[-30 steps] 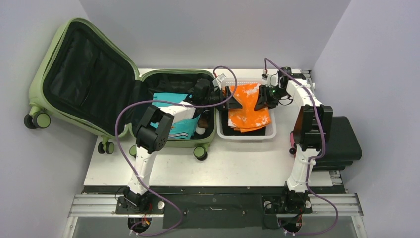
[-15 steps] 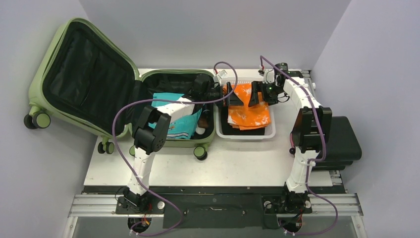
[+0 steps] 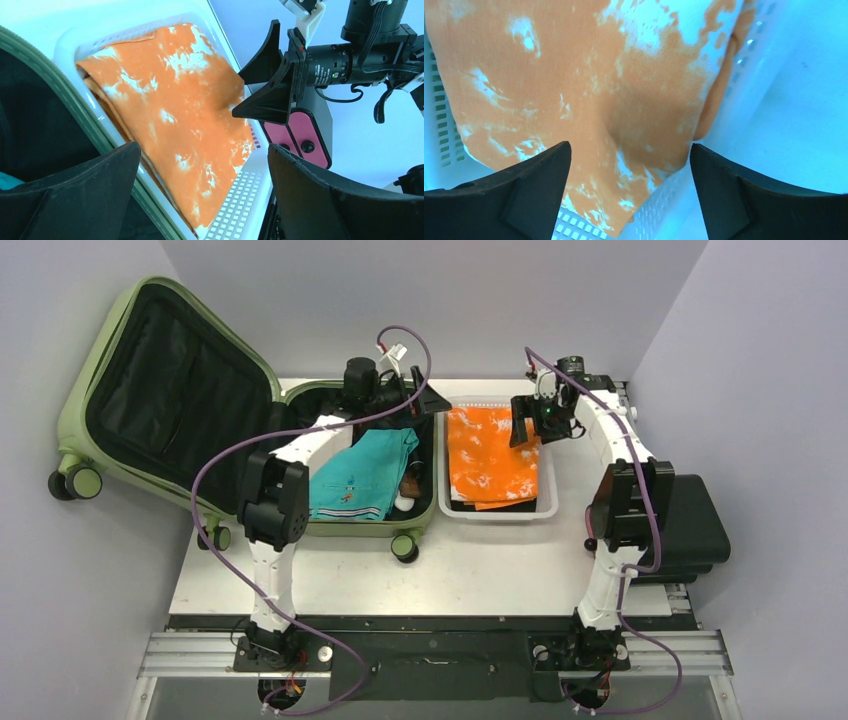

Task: Open, take out, and arrange the luggage
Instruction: Place the clothes in the bin.

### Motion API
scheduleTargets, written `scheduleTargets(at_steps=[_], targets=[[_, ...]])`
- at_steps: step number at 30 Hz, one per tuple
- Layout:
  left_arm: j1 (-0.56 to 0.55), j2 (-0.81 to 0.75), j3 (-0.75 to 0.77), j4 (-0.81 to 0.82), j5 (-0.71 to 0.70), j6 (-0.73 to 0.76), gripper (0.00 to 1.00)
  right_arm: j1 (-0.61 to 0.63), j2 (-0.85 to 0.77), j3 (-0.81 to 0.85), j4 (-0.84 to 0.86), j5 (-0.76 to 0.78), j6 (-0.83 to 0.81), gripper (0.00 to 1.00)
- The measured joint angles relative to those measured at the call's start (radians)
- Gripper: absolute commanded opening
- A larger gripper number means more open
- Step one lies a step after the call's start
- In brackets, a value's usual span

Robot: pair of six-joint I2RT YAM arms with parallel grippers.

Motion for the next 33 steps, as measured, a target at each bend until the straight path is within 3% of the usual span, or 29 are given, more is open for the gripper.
scheduleTargets(at_steps=[12,16,25,33], targets=[[0.023,-0.059,0.001,0.002,0.046,0.01,0.96,0.005,-0.171,0.041,0.051,0.045,0.016,0.87],[0.065,-0.095,0.015,-0.077,0.042,0.105,0.96,0.01,-0.194,0.006,0.113,-0.015,0.063,0.87],[0.281,-0.267,-0.094,-0.3,-0.01,0.357,0.96,0.031,-0.026,-0.204,0.213,-0.007,0.117,0.87],[0.429,-0.403,-0.249,-0.401,-0.035,0.486,0.96,0.105,-0.115,-0.197,0.207,0.093,0.053,0.88]])
